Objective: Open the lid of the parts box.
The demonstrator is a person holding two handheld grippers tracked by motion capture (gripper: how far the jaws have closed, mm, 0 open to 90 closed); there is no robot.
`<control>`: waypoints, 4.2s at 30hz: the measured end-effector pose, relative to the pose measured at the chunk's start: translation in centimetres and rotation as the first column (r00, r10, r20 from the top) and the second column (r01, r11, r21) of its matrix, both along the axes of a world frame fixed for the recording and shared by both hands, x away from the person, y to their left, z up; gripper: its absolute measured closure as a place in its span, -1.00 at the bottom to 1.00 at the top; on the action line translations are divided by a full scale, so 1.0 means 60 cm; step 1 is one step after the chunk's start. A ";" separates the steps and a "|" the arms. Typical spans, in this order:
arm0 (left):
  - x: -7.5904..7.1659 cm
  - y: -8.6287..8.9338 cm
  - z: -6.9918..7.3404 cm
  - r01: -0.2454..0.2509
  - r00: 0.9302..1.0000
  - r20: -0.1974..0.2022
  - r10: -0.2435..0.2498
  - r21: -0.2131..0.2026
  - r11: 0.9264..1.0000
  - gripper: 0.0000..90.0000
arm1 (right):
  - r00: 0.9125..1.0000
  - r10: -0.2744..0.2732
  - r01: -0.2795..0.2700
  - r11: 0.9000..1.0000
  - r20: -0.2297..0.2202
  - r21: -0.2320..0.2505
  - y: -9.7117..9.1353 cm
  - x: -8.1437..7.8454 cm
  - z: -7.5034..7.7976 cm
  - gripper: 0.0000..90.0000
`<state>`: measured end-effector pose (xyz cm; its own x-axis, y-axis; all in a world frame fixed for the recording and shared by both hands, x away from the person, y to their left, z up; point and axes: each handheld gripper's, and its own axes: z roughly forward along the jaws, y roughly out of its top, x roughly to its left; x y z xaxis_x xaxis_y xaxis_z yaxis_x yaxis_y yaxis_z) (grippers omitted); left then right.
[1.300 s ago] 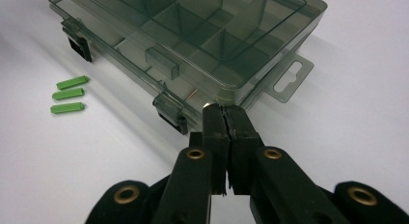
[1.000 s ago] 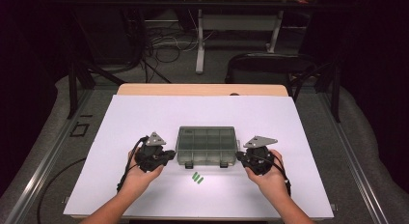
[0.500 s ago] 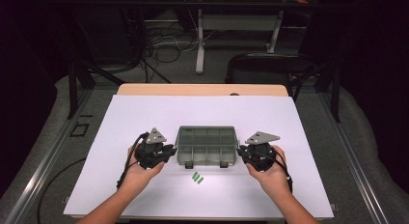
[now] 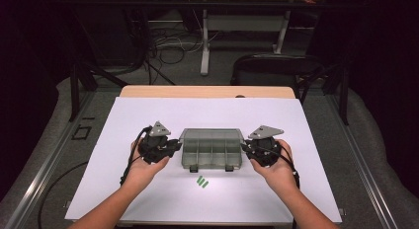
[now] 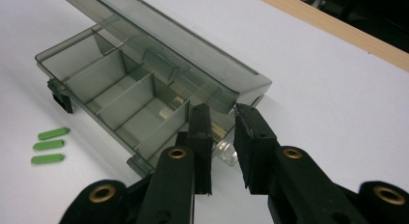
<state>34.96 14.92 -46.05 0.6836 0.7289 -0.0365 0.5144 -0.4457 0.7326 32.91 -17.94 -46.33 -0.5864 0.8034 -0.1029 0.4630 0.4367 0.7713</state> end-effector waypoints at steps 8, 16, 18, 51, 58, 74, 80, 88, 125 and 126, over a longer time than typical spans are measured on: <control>0.016 -0.003 0.019 -0.025 1.000 -0.010 0.025 -0.005 1.000 0.72 | 1.000 -0.009 0.010 1.000 -0.016 0.006 0.000 0.016 0.021 0.73; 0.035 -0.005 0.035 -0.045 0.999 -0.018 0.045 -0.019 0.999 0.72 | 0.999 -0.023 0.024 0.999 -0.031 0.034 -0.001 0.037 0.043 0.74; 0.037 -0.005 0.037 -0.048 0.999 -0.018 0.048 -0.020 0.999 0.72 | 0.999 -0.023 0.024 0.999 -0.035 0.037 0.000 0.039 0.047 0.75; 0.093 -0.015 0.065 -0.131 0.991 -0.017 0.130 -0.047 0.990 0.74 | 0.989 -0.118 0.118 0.993 -0.089 -0.013 0.007 0.115 0.034 0.65; 0.099 -0.014 0.064 -0.141 0.990 -0.017 0.140 -0.061 0.988 0.74 | 0.983 -0.149 0.149 0.989 -0.105 -0.008 0.010 0.137 0.019 0.65; 0.114 -0.007 0.063 -0.161 0.987 -0.022 0.160 -0.081 0.984 0.73 | 0.980 -0.159 0.162 0.987 -0.117 0.012 0.011 0.159 0.000 0.87; 0.115 -0.007 0.062 -0.166 0.986 -0.021 0.165 -0.085 0.982 0.70 | 0.977 -0.171 0.175 0.984 -0.128 0.026 0.011 0.161 0.000 0.91; 0.111 -0.011 0.046 -0.165 0.986 -0.011 0.165 -0.110 0.980 0.63 | 0.973 -0.184 0.191 0.981 -0.139 0.039 0.012 0.162 0.000 0.92; 0.131 -0.026 -0.041 -0.237 0.971 -0.044 0.234 -0.095 0.967 0.73 | 0.970 -0.195 0.203 0.978 -0.142 0.041 0.013 0.164 0.000 0.92; 0.131 -0.026 -0.042 -0.240 0.970 -0.046 0.237 -0.096 0.966 0.74 | 0.971 -0.195 0.202 0.978 -0.141 0.042 0.013 0.164 0.000 0.92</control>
